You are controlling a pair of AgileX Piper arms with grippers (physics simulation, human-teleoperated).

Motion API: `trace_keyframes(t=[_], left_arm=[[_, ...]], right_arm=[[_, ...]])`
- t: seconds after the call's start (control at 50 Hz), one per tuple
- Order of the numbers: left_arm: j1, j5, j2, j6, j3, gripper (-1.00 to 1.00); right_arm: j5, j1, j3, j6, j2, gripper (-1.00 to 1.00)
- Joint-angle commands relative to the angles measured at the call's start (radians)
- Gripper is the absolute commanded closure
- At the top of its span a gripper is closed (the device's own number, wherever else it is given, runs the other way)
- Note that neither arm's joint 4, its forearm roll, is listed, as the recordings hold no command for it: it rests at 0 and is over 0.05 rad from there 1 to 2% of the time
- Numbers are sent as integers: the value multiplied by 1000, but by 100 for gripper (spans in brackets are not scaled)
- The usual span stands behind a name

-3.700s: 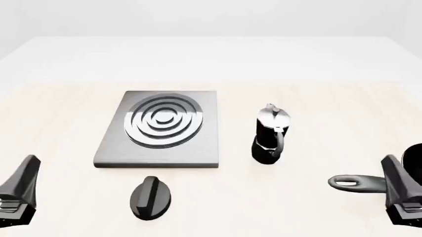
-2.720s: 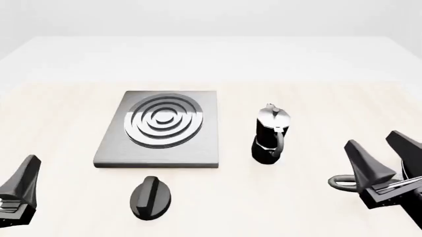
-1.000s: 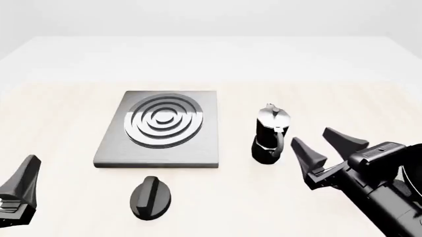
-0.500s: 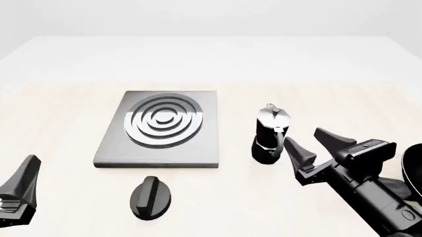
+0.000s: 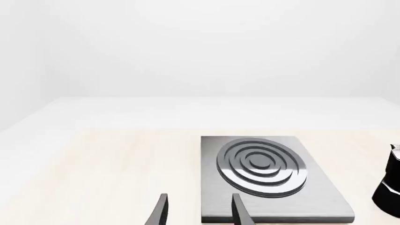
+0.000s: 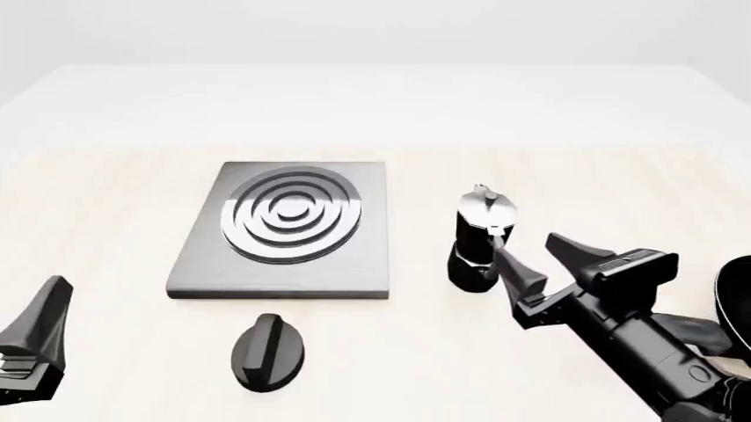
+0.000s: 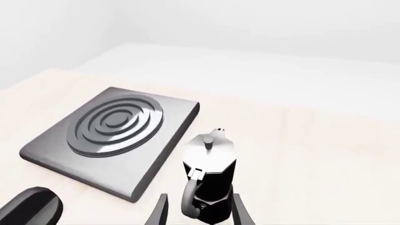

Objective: Put the moka pot on the stove.

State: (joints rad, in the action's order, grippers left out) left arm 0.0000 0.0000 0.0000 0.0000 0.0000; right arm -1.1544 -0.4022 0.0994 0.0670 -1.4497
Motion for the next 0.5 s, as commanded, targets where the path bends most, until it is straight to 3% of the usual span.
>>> trace_keyframes(t=[0.02,0.5], left_arm=[[0,0,0,0,0,-100],[0,0,0,0,0,-100]], right_arm=[[-25,-4,9,3,-50,-100],[-60,-14,43,18,-141,-100]])
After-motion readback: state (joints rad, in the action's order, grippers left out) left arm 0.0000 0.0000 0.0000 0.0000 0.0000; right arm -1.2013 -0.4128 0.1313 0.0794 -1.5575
